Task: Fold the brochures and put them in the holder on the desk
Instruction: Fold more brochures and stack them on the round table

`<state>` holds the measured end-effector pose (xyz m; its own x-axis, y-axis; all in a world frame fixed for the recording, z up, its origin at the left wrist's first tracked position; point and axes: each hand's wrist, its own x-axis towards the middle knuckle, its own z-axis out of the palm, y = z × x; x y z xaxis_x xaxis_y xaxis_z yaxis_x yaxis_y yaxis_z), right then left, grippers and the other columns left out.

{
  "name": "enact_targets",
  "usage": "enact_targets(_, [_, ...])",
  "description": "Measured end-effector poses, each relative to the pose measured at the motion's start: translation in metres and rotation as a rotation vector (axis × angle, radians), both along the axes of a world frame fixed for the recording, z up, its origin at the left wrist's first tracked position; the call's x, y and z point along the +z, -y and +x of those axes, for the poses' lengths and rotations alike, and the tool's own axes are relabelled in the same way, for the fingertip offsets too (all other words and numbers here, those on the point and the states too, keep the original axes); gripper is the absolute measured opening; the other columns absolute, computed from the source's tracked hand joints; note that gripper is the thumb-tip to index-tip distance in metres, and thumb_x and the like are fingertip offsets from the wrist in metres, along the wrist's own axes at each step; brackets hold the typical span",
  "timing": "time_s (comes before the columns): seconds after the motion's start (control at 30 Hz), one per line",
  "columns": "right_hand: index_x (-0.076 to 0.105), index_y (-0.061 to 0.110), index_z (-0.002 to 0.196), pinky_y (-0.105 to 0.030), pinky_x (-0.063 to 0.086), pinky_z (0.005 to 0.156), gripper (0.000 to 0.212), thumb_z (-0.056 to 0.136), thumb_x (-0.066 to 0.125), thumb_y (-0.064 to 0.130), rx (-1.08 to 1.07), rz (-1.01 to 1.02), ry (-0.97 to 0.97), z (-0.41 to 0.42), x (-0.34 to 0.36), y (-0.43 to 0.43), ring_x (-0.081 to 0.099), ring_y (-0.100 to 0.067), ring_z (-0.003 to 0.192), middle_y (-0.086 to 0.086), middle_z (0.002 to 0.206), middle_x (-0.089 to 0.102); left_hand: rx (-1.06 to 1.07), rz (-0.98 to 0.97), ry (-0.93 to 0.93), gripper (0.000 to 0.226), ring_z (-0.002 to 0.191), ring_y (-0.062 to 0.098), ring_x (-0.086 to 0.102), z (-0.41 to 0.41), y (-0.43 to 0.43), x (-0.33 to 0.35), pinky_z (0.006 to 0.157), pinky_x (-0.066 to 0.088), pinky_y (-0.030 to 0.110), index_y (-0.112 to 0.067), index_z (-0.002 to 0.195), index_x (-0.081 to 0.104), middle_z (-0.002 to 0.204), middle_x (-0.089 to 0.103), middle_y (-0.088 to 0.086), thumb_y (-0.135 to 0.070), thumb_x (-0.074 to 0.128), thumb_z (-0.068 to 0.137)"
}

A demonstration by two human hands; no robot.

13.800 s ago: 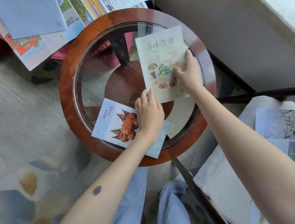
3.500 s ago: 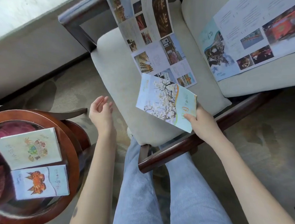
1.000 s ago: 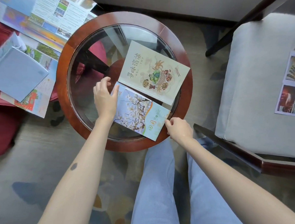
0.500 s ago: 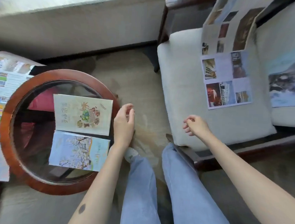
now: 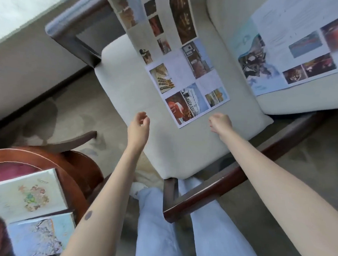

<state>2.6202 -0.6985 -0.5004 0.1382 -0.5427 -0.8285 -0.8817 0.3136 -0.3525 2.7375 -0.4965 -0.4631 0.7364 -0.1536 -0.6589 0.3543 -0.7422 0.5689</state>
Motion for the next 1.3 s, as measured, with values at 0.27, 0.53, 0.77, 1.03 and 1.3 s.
enact_targets(0.27, [0.048, 0.004, 0.130, -0.029, 0.039, 0.097, 0.039, 0.092, 0.046, 0.012, 0.235, -0.262, 0.089, 0.060, -0.030, 0.085, 0.051, -0.027, 0.121, -0.013, 0.133, 0.054, 0.273, -0.088, -0.045, 0.047, 0.075, 0.003, 0.046, 0.093, 0.072, -0.039, 0.085, 0.044, 0.028, -0.010, 0.141, 0.032, 0.124, 0.051, 0.005, -0.017, 0.039, 0.095])
enact_targets(0.53, [0.040, 0.006, 0.136, -0.029, 0.042, 0.092, 0.043, 0.095, 0.042, 0.015, 0.355, -0.269, 0.315, 0.148, -0.043, 0.114, 0.052, -0.026, 0.118, -0.011, 0.140, 0.047, 0.258, -0.116, 0.036, 0.061, 0.108, 0.011, 0.039, 0.168, 0.124, -0.052, 0.091, 0.041, 0.024, -0.016, 0.149, 0.012, 0.151, 0.025, 0.000, -0.021, 0.042, 0.096])
enact_targets(0.77, [0.033, 0.008, 0.140, -0.027, 0.041, 0.090, 0.047, 0.095, 0.043, 0.017, 0.396, -0.288, 0.333, 0.189, -0.056, 0.118, 0.049, -0.026, 0.121, -0.010, 0.144, 0.041, 0.313, -0.095, -0.028, 0.061, 0.094, 0.011, 0.043, 0.185, 0.133, -0.069, 0.085, 0.044, 0.029, -0.012, 0.149, 0.012, 0.132, 0.043, -0.003, -0.020, 0.042, 0.097])
enact_targets(1.03, [0.040, 0.004, 0.134, -0.035, 0.041, 0.098, 0.041, 0.095, 0.044, 0.017, 0.382, -0.363, 0.212, 0.203, -0.064, 0.116, 0.048, -0.030, 0.123, -0.014, 0.138, 0.047, 0.356, -0.114, -0.093, 0.034, 0.072, 0.001, 0.043, 0.177, 0.129, -0.083, 0.077, 0.042, 0.028, -0.011, 0.127, 0.045, 0.090, 0.049, -0.009, -0.013, 0.045, 0.093])
enact_targets(1.3, [0.059, -0.007, 0.110, -0.044, 0.047, 0.091, 0.039, 0.094, 0.045, 0.026, 0.205, -0.348, 0.239, 0.184, -0.048, 0.106, 0.059, -0.035, 0.104, -0.022, 0.113, 0.064, 0.305, -0.130, -0.085, 0.008, 0.083, 0.015, 0.052, 0.166, 0.102, -0.069, 0.084, 0.045, 0.033, -0.017, 0.086, 0.049, 0.096, 0.056, 0.003, -0.016, 0.046, 0.093])
